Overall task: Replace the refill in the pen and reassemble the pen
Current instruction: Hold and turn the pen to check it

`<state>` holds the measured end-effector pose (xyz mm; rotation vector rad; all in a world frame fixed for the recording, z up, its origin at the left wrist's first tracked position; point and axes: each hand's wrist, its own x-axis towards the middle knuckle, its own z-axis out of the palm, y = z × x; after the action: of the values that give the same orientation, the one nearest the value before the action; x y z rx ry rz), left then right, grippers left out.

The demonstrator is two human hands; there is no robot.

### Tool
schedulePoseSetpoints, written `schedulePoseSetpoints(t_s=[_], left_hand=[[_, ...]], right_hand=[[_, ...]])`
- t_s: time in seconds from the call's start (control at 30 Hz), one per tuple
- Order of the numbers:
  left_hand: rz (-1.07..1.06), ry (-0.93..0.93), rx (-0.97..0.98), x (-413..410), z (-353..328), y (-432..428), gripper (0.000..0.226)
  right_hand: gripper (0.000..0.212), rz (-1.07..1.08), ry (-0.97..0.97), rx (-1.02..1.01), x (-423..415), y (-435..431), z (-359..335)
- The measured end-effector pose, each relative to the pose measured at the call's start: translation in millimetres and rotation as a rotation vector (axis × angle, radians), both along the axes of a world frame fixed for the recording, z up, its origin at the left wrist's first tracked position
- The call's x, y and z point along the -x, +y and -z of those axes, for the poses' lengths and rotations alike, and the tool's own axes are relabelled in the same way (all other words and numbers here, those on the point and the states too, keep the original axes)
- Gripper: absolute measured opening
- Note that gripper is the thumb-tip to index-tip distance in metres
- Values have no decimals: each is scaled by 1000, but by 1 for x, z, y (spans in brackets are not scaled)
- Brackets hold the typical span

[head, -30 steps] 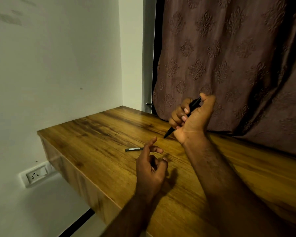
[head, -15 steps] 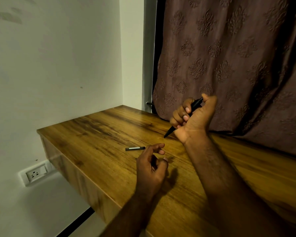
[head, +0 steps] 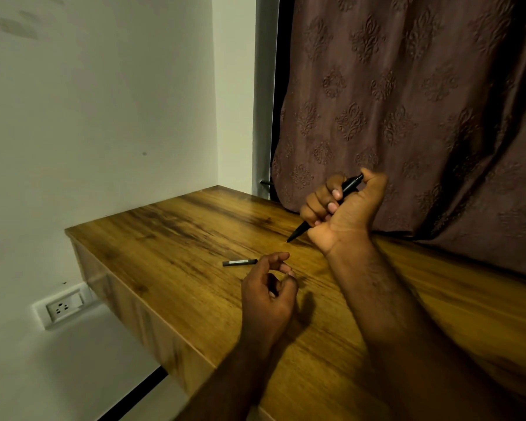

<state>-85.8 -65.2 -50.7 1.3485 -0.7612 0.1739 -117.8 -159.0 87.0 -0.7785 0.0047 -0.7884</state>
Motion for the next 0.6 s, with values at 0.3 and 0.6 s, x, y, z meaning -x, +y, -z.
schedulePoseSetpoints(t_s=[0.3, 0.6], left_hand=[[-26, -7, -1, -2, 2, -1, 25], [-48, -14, 42, 4, -6, 2, 41]], right_hand=[[53, -43, 2, -33, -1, -1, 0], [53, -41, 37, -30, -3, -3, 2]])
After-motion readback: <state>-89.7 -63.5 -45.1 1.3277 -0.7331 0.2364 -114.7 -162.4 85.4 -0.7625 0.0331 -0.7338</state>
